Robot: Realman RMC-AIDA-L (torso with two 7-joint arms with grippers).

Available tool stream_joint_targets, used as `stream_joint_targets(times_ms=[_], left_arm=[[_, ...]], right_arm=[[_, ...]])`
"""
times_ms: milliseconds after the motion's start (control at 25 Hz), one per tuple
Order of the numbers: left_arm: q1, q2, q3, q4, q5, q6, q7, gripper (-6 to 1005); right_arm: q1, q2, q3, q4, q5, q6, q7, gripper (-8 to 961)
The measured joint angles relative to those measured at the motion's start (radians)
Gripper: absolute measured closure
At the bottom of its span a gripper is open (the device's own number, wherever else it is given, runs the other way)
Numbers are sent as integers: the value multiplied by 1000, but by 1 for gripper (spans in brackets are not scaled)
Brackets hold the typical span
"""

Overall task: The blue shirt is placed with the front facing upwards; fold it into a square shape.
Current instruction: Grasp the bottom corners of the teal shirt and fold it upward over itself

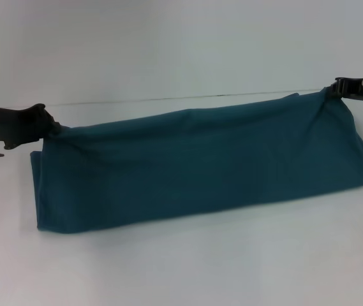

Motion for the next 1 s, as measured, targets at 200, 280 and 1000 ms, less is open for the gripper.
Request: stream_joint_targets(times_ms=[200,280,1000], left_arm=[[0,-8,0,-11,-2,-45,0,874],[0,-10,0,-24,-2,-62,0,873],[2,-24,0,-43,-2,-82,0,868]], right_arm=[[4,5,-18,33,0,60,-7,892],[7,6,-31,46,0,79,-8,894],[78,16,-119,139,-2,232,-9,842]])
